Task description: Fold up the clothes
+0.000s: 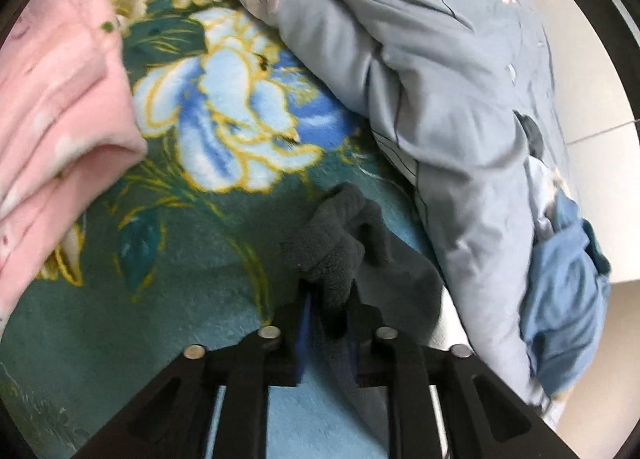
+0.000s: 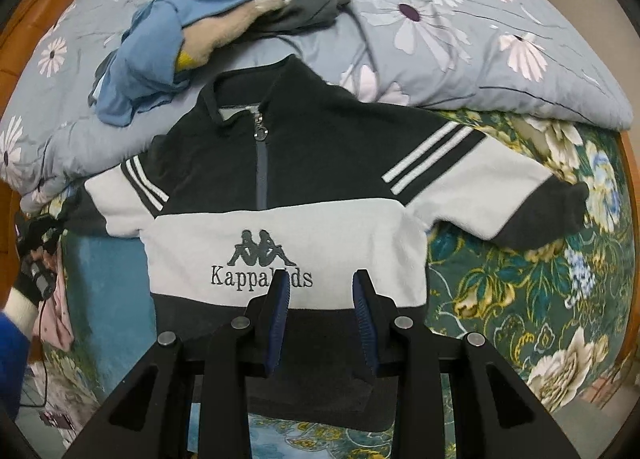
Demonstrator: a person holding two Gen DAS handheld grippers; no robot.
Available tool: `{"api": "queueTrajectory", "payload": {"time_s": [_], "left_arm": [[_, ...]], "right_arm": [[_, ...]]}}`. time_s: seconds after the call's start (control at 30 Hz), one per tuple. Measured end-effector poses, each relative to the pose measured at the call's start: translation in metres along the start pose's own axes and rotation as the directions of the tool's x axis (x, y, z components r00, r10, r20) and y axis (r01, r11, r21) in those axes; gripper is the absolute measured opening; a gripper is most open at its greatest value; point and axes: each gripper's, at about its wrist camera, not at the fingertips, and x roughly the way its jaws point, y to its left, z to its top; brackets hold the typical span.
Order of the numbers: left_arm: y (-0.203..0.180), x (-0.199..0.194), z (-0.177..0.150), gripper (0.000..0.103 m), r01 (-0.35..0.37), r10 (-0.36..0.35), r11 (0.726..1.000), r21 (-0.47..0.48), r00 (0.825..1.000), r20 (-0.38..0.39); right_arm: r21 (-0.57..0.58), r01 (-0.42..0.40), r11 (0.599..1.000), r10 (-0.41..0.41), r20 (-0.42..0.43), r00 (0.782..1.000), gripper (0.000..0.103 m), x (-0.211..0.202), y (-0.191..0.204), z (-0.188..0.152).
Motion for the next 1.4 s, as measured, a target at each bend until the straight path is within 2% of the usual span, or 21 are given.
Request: {"api": "queueTrajectory", "payload": {"time_s": [0.03, 0.1, 0.13, 0.2, 0.23, 0.27, 0.33, 0.37, 0.4, 0.47, 0.57, 0.7, 0.77, 0.83, 0.93, 1.03, 1.13, 1.3, 1.4], "left_arm": [[0.001, -0.003, -0.004, 0.032, 0.006, -0.006, 1.000, 0.001, 1.000, 0.002], [0.002, -0.013, -0.016, 0.047, 0.034, -0.034, 0.999, 0.008, 0.999, 0.009], [0.002, -0.020, -0.025, 0.049, 0.045, -0.045, 0.999, 0.015, 0.999, 0.019], [0.013, -0.042, -0.020, 0.065, 0.083, -0.084, 0.996, 0.031, 0.995, 0.050], [0.020, -0.054, -0.016, 0.068, 0.103, -0.106, 0.994, 0.039, 0.992, 0.066], [0.026, -0.065, -0.011, 0.072, 0.123, -0.127, 0.991, 0.048, 0.989, 0.081], [0.016, -0.082, -0.053, 0.081, 0.158, -0.165, 0.983, 0.096, 0.984, 0.070], [0.000, -0.083, -0.057, 0.082, 0.168, -0.175, 0.979, 0.116, 0.983, 0.051], [-0.014, -0.080, -0.066, 0.082, 0.183, -0.187, 0.973, 0.140, 0.982, 0.017], [-0.030, -0.081, -0.106, 0.083, 0.205, -0.196, 0.964, 0.171, 0.978, -0.065], [-0.053, -0.086, -0.162, 0.083, 0.229, -0.194, 0.953, 0.200, 0.964, -0.179], [-0.083, -0.115, -0.236, 0.083, 0.246, -0.179, 0.941, 0.232, 0.944, -0.277], [-0.100, -0.126, -0.258, 0.083, 0.238, -0.162, 0.930, 0.279, 0.949, -0.270], [-0.121, -0.145, -0.280, 0.083, 0.211, -0.137, 0.921, 0.328, 0.963, -0.234], [-0.148, -0.170, -0.307, 0.083, 0.174, -0.121, 0.926, 0.334, 0.977, -0.174], [-0.179, -0.176, -0.327, 0.083, 0.139, -0.110, 0.941, 0.310, 0.988, -0.108], [-0.199, -0.183, -0.342, 0.083, 0.132, -0.106, 0.948, 0.291, 0.989, -0.102], [-0.228, -0.198, -0.354, 0.083, 0.071, -0.047, 0.931, 0.359, 0.996, -0.074], [-0.240, -0.204, -0.354, 0.083, 0.036, -0.017, 0.923, 0.384, 0.998, -0.054]], "right_arm": [[0.020, -0.002, 1.000, 0.002, 0.011, 1.000, 0.033, -0.003, -0.004, -0.002], [0.060, -0.006, 0.998, 0.004, 0.032, 0.999, 0.033, -0.009, -0.013, -0.006], [0.080, -0.006, 0.997, 0.003, 0.040, 0.999, 0.033, -0.012, -0.019, -0.009], [0.138, -0.010, 0.990, 0.002, 0.058, 0.998, 0.033, -0.016, -0.034, -0.016], [0.182, -0.017, 0.983, 0.004, 0.069, 0.998, 0.033, -0.018, -0.045, -0.020], [0.231, -0.027, 0.973, 0.008, 0.082, 0.997, 0.033, -0.020, -0.057, -0.024], [0.345, -0.059, 0.937, 0.020, 0.116, 0.993, 0.034, -0.024, -0.086, -0.035], [0.406, -0.080, 0.910, 0.026, 0.136, 0.990, 0.034, -0.026, -0.101, -0.041], [0.462, -0.098, 0.882, 0.029, 0.154, 0.988, 0.034, -0.027, -0.116, -0.048], [0.551, -0.128, 0.824, 0.033, 0.178, 0.983, 0.034, -0.028, -0.146, -0.060], [0.645, -0.162, 0.747, 0.039, 0.201, 0.979, 0.034, -0.027, -0.188, -0.075], [0.713, -0.194, 0.673, 0.051, 0.217, 0.975, 0.034, -0.021, -0.245, -0.090], [0.735, -0.217, 0.642, 0.066, 0.229, 0.971, 0.034, -0.015, -0.277, -0.094], [0.760, -0.245, 0.601, 0.088, 0.242, 0.966, 0.034, -0.006, -0.313, -0.096], [0.797, -0.308, 0.519, 0.135, 0.279, 0.951, 0.034, 0.015, -0.366, -0.094], [0.826, -0.362, 0.431, 0.178, 0.315, 0.932, 0.036, 0.041, -0.408, -0.089], [0.846, -0.405, 0.345, 0.212, 0.351, 0.912, 0.045, 0.066, -0.433, -0.082], [0.863, -0.448, 0.233, 0.268, 0.386, 0.883, 0.045, 0.110, -0.457, -0.064], [0.864, -0.465, 0.195, 0.286, 0.403, 0.869, 0.045, 0.129, -0.466, -0.054]]}}
